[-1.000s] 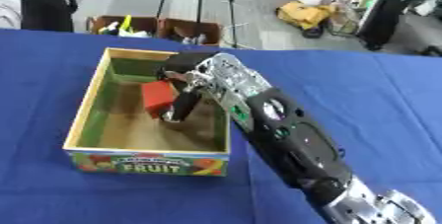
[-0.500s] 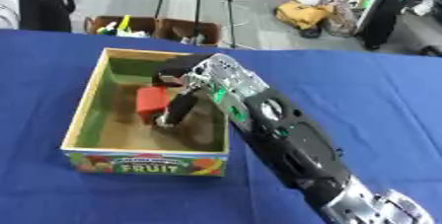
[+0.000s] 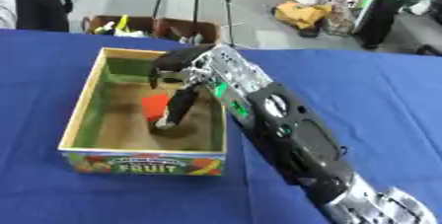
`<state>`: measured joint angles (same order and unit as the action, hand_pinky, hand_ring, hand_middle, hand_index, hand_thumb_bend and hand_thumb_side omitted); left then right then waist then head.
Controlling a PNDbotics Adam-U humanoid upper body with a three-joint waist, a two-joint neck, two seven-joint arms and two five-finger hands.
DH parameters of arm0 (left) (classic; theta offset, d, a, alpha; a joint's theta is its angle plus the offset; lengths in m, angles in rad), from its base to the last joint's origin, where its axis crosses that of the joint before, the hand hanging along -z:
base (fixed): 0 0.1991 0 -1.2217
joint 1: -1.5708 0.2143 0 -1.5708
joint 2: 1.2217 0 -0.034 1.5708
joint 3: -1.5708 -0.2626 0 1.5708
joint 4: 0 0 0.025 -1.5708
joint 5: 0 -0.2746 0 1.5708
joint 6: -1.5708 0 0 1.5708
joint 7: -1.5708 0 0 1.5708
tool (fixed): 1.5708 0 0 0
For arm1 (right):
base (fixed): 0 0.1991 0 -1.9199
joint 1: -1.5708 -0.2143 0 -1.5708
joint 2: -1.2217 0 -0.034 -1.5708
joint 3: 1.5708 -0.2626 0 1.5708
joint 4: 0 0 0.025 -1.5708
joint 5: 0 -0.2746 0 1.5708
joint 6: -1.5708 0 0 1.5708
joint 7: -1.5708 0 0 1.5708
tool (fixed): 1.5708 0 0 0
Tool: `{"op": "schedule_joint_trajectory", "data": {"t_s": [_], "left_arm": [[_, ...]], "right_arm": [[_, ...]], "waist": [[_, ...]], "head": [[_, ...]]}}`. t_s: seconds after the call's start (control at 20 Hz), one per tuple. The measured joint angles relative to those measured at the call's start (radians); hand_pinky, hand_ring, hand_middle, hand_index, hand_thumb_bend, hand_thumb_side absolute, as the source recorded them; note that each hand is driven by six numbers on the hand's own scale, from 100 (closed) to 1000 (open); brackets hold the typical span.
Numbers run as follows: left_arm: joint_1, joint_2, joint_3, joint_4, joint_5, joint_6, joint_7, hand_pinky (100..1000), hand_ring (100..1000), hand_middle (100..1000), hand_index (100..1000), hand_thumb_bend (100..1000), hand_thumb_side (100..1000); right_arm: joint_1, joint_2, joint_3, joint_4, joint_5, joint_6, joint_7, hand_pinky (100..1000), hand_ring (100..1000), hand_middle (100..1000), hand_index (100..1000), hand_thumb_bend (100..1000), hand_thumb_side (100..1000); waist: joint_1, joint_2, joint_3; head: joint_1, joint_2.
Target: Pick up objects on the table and place them in the box.
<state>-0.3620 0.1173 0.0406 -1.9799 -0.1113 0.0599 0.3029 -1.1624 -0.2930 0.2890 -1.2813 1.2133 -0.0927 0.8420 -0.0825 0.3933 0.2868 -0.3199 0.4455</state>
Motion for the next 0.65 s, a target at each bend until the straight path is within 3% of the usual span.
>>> {"op": "schedule_joint_trajectory", "data": {"t_s": [0.35,0.65], "left_arm": [[0.0,0.0,0.0,0.0,0.0,0.002,0.003,466,652,601,628,100,925],[0.002,0.0,0.001,0.0,0.0,0.002,0.007,466,652,601,628,100,924]], "right_arm": [[0.008,-0.047,-0.042,-0.161,-0.061,0.044,-0.044,675,864,840,841,381,745],[0.036,-0.095,-0.118,-0.347,-0.182,0.146,-0.085,656,834,806,839,354,754]], "waist": [[0.006,-0.007,-0.016],[0.018,-0.014,-0.033]], "head": [[0.02,0.012],[0.068,0.03]]}}
